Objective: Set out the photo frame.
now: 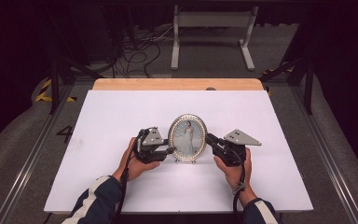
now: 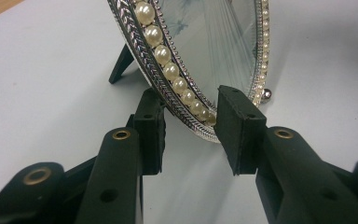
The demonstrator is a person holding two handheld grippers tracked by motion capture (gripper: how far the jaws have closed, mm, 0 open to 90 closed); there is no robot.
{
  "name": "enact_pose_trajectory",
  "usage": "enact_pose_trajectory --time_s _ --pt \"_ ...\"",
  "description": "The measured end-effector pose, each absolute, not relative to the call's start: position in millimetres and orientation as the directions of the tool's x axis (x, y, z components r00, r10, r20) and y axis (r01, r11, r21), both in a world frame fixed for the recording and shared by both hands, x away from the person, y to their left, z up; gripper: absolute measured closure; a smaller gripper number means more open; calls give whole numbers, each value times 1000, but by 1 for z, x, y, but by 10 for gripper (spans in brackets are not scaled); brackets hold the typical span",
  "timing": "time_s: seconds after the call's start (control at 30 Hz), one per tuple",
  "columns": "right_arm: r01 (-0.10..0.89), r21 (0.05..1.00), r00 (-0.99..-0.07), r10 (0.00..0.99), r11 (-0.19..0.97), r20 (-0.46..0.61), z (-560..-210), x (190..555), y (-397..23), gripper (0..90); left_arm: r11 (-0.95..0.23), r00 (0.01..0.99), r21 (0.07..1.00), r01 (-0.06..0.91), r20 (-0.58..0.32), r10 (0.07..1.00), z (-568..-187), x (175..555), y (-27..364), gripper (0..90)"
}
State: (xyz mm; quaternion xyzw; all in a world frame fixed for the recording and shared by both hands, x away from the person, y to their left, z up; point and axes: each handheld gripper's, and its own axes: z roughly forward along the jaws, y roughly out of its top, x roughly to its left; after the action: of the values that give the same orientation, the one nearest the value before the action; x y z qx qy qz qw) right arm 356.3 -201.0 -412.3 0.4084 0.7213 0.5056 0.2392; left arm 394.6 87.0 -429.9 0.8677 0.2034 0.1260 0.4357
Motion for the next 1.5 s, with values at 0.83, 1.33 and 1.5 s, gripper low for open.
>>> enact_pose_trajectory --time_s 0.83,1.33,1.5 --pt "339 892 -599 799 298 -40 -416 348 -200 815 -533 874 826 182 113 473 -429 381 97 543" --pt "267 846 -703 694 462 -157 -411 341 -201 618 -570 871 806 158 158 465 -426 374 104 373" --pt "245 845 -699 690 476 -186 -410 339 -201 573 -571 869 808 145 172 465 -425 370 111 333"
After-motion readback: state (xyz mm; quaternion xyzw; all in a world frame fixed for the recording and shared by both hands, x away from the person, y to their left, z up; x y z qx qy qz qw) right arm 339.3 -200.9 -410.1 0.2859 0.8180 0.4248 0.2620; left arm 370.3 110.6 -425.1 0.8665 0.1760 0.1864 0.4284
